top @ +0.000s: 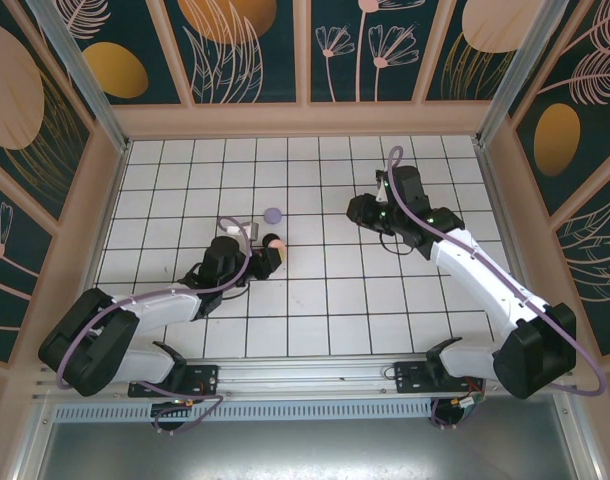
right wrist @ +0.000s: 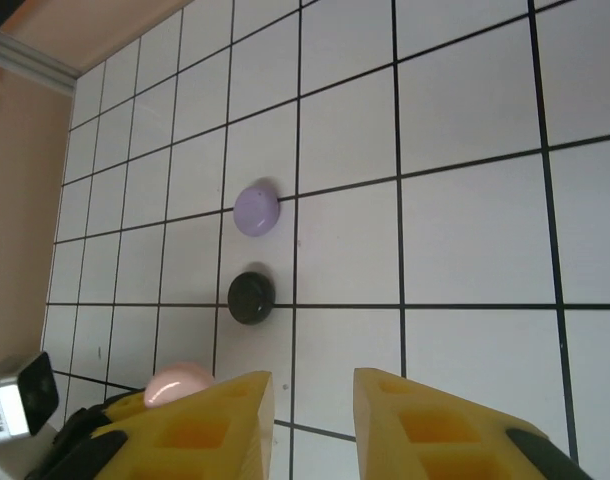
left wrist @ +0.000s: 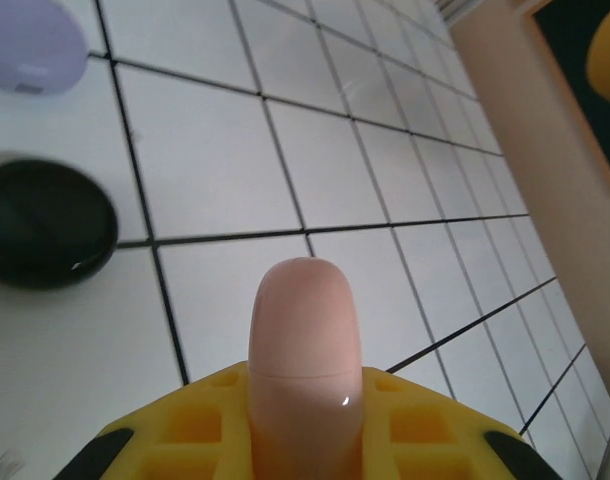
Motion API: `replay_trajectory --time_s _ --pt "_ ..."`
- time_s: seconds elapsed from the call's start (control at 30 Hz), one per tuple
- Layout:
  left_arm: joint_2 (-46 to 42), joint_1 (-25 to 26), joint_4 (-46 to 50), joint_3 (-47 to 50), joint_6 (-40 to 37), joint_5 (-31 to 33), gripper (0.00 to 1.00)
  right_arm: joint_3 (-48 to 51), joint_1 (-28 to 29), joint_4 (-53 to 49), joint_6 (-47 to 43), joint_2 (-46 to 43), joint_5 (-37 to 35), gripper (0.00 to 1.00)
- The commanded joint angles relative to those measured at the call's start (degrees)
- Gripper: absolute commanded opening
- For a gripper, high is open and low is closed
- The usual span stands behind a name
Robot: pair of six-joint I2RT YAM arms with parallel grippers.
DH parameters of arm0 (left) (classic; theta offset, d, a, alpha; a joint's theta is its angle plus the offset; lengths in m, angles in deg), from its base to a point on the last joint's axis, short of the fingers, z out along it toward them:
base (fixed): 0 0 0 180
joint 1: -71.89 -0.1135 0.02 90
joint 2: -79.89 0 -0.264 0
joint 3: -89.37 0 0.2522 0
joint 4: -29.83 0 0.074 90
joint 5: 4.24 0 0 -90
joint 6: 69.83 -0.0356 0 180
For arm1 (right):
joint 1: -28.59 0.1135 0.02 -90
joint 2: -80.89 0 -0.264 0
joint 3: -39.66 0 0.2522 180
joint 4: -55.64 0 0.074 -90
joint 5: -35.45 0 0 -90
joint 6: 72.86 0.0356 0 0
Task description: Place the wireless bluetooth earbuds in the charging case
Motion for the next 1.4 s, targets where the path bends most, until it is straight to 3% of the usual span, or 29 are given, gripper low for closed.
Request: replay_trajectory --time_s 0.0,0.2,0.37,0.77,0.93,1.1,1.17,1.27,1.33,1.37 --pt "2.0 -0.1 2.2 1.0 2.3 0.4 0.00 1.0 0.3 2.8 0.2 -0.6 -0.8 0.29" --pt "10.8 -0.1 1.3 -1.2 0.6 -0.5 0.00 0.7 0.3 2.6 -0.5 -0.1 -0.7 0.32" --pt "12.4 -0.3 3.9 -2.8 -1.2 2.4 0.02 0.4 0.3 1.6 -1.5 -0.4 -1.5 0.33" --pt "12.4 -2.3 13.2 -5.7 -4.6 4.7 0.43 0.2 0.0 0.8 -2.0 -1.8 -2.5 0.47" --pt "8.9 -3.9 16.7 -6.0 -5.7 6.1 0.53 -0.2 -0.2 0.2 -2.3 -2.5 -2.9 0.52" --pt "3.0 -6.4 22.1 -6.4 -7.3 8.1 0.60 -0.5 -0.5 -0.6 -2.6 -3.3 -3.4 0.64" --pt "-0.4 -7.4 24.4 -6.7 -8.2 8.8 0.71 -0.5 -0.6 -0.7 -2.9 -3.8 -3.6 0.67" --pt "-6.1 -8.6 28.3 -8.2 -10.1 10.0 0.72 -0.2 -0.8 -0.7 -3.7 -4.9 -4.4 0.73" --pt "-10.1 -8.7 31.0 -10.0 -12.0 12.5 0.81 0.4 -1.1 -0.4 -4.6 -5.7 -5.3 0.80" --pt "-11.7 -8.8 31.9 -10.8 -12.8 13.6 0.94 0.6 -1.2 -0.3 -4.9 -6.1 -6.2 0.89"
